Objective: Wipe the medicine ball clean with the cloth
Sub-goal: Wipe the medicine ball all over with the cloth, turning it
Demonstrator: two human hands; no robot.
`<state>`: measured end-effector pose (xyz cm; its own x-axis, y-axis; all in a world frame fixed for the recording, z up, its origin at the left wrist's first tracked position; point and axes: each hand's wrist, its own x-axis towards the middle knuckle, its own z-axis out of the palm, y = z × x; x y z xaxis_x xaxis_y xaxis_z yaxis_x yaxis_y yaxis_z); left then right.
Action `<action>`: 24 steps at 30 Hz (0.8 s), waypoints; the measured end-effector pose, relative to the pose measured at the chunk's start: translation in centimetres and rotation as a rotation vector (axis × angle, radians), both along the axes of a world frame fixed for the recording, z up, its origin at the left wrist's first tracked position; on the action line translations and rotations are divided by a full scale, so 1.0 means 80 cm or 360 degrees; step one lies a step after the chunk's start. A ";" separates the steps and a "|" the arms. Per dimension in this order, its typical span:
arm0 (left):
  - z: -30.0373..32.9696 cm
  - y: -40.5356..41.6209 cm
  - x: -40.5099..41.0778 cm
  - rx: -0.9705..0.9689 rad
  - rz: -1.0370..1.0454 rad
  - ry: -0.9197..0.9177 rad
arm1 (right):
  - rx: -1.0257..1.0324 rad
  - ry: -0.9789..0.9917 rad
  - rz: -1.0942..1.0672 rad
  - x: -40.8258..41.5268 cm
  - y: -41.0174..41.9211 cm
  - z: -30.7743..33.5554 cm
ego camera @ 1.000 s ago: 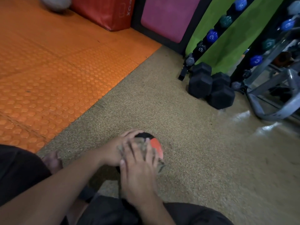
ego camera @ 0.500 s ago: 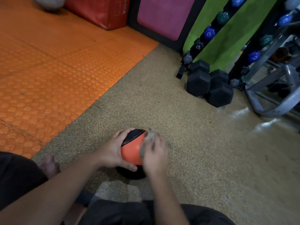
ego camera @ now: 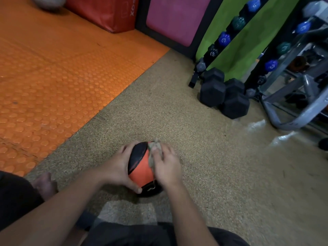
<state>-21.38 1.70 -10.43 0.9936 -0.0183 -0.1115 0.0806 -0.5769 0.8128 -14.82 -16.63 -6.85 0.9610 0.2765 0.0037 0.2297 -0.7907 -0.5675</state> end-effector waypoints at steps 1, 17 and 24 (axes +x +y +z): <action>0.004 0.004 0.001 -0.0009 -0.0031 0.0010 | -0.0089 -0.0122 0.0160 -0.024 0.000 0.001; 0.028 -0.017 -0.019 0.0249 0.0113 0.0082 | 0.0316 0.0602 -0.0078 0.037 0.020 0.009; 0.020 -0.014 -0.021 0.0237 0.0070 -0.0021 | -0.0138 0.0343 0.0067 -0.019 0.026 0.022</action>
